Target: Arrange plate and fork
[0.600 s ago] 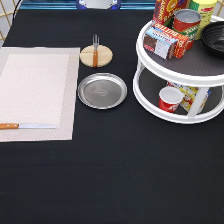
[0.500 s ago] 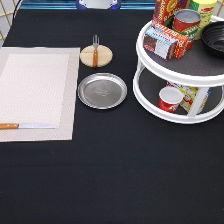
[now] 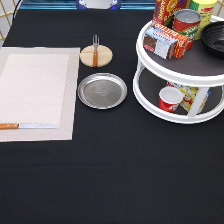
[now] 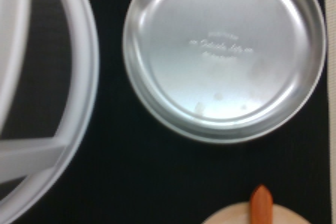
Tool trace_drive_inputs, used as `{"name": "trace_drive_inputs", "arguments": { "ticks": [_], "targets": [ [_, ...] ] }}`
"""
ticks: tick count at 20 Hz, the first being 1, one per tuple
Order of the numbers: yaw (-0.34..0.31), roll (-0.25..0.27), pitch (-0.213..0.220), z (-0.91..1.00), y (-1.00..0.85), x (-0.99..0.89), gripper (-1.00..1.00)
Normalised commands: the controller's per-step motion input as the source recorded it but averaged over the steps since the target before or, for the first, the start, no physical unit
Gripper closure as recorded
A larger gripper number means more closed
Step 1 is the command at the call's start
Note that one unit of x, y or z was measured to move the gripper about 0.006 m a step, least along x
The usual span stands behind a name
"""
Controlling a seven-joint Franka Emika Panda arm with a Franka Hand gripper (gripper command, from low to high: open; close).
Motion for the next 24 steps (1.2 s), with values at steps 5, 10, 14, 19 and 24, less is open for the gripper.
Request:
{"name": "trace_drive_inputs", "arguments": {
  "ticks": [5, 10, 14, 19, 24],
  "targets": [
    [0.0, 0.089, 0.009, 0.0, -0.55, 0.91, -1.0],
    [0.0, 0.04, 0.081, -0.02, -0.26, 1.0, -1.0],
    [0.0, 0.031, 0.121, -0.08, -0.15, 1.0, -1.0],
    [0.023, 0.027, 0.099, -0.28, -0.09, 0.76, -1.0],
    [0.049, 0.0, 0.09, -0.26, 0.06, 0.59, -1.0]
  ]
}}
